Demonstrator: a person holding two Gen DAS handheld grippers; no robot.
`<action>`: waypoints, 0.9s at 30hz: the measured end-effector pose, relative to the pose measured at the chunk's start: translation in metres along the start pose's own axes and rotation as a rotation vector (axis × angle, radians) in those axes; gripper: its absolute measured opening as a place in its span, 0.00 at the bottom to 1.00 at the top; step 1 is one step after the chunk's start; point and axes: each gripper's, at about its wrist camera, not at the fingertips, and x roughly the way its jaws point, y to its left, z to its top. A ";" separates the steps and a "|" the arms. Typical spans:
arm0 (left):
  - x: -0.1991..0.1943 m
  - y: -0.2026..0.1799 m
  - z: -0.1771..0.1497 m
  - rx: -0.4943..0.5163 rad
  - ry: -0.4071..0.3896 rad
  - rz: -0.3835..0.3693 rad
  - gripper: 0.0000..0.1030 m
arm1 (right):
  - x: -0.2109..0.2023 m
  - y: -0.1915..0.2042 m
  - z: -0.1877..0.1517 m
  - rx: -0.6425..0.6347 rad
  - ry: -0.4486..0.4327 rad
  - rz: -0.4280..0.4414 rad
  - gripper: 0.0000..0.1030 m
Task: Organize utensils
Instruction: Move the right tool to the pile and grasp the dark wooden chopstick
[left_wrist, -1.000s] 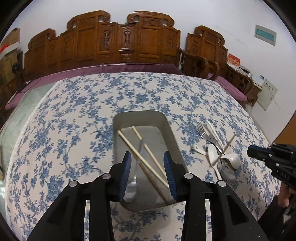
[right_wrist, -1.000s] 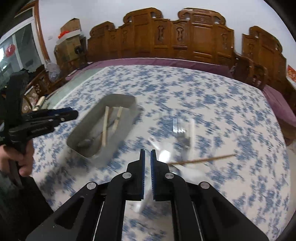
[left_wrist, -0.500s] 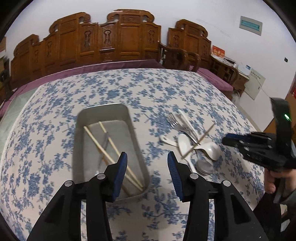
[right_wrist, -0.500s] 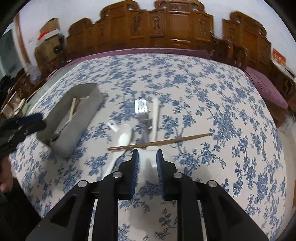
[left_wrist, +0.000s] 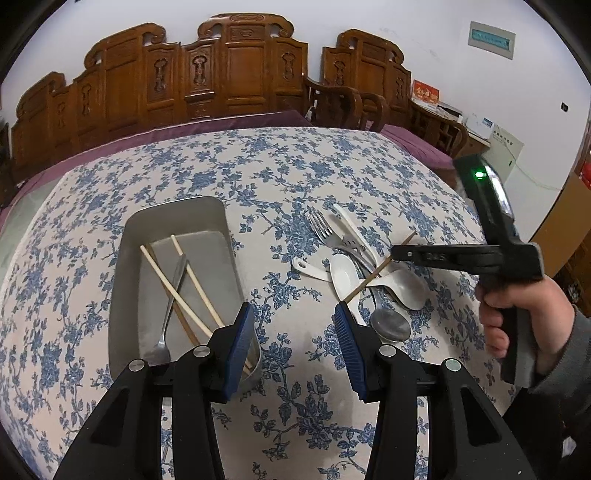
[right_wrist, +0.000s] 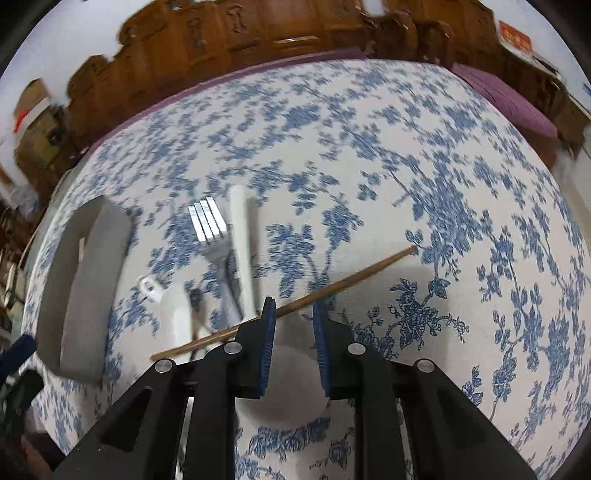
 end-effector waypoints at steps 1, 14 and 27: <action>0.000 0.000 0.000 0.000 -0.001 -0.001 0.42 | 0.002 -0.001 0.001 0.015 0.005 -0.004 0.22; -0.005 0.000 0.003 0.000 -0.010 -0.016 0.42 | 0.016 -0.004 0.013 0.173 0.049 -0.034 0.25; -0.001 -0.010 -0.003 0.019 0.005 -0.023 0.42 | 0.011 -0.003 0.015 0.219 0.041 -0.034 0.00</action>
